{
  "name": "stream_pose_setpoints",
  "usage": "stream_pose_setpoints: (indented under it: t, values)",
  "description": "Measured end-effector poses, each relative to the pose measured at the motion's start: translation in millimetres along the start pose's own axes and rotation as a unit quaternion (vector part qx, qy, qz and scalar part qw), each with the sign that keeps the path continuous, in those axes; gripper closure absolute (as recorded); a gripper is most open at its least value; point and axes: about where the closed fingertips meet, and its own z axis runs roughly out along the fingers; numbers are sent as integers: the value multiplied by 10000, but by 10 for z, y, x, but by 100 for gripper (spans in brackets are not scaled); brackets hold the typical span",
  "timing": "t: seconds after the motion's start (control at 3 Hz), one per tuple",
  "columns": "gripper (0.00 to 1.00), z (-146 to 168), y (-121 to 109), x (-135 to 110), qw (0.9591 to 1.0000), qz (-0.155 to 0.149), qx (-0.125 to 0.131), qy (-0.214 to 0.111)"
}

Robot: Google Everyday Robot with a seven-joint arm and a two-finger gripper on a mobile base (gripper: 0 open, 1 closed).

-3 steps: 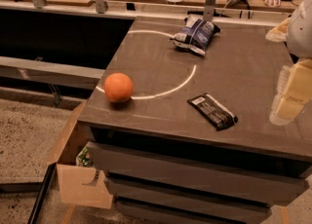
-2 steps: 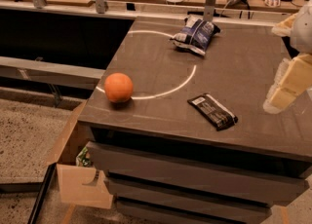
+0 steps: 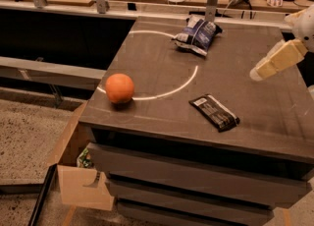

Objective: Move blue chip bag near rxbar chocolate

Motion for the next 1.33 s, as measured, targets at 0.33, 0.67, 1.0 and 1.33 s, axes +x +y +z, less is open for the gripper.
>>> stream_pose_setpoints:
  t: [0.33, 0.67, 1.0, 1.33]
  values:
    - [0, 287, -255, -109, 9976, 404, 78, -553]
    - [0, 706, -405, -279, 9917, 667, -29, -1101]
    - [0, 723, -406, -285, 9914, 682, -18, -1120]
    - [0, 921, -436, -364, 9866, 873, 136, -1371]
